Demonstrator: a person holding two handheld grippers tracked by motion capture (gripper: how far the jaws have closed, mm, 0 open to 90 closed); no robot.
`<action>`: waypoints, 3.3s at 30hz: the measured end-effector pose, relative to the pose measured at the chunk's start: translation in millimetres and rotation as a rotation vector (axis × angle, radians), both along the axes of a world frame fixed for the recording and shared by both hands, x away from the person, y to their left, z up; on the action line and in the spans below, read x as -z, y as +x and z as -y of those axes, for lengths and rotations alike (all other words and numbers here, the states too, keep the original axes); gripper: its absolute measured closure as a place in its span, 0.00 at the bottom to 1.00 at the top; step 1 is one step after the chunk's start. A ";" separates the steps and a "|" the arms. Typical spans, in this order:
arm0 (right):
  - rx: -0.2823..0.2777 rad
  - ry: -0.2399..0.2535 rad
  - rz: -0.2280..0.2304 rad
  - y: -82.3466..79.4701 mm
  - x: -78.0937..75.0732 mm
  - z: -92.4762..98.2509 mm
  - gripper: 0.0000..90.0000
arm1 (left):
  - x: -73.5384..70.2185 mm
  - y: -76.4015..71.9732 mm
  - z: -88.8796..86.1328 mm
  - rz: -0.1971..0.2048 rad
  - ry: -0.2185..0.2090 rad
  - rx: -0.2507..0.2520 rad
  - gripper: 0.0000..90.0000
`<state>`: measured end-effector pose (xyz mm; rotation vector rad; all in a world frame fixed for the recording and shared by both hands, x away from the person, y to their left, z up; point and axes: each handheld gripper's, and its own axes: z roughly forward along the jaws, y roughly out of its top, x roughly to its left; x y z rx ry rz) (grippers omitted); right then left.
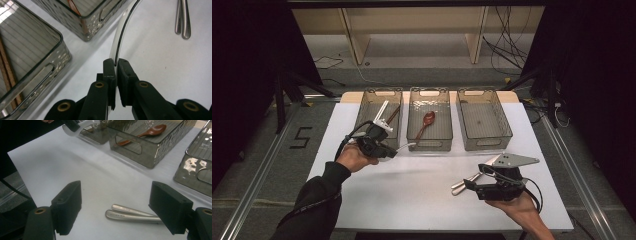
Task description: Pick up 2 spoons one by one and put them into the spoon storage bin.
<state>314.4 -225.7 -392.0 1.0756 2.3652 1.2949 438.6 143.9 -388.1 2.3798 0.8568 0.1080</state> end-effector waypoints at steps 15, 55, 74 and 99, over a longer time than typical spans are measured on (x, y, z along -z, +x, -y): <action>0.000 0.004 0.004 -0.3 -0.3 -0.1 0.30 | -17.7 10.1 20.8 0.029 -0.079 -0.020 0.94; -0.007 0.008 0.001 -0.5 -0.1 -0.7 0.30 | -36.0 61.1 82.0 0.044 -0.164 -0.066 0.94; -0.012 0.008 -0.001 -0.5 0.3 -0.8 0.30 | -14.4 93.7 82.9 0.012 -0.163 -0.199 0.94; -0.013 0.012 -0.001 0.1 0.4 0.1 0.30 | 2.6 95.8 84.3 -0.065 -0.150 -0.208 0.74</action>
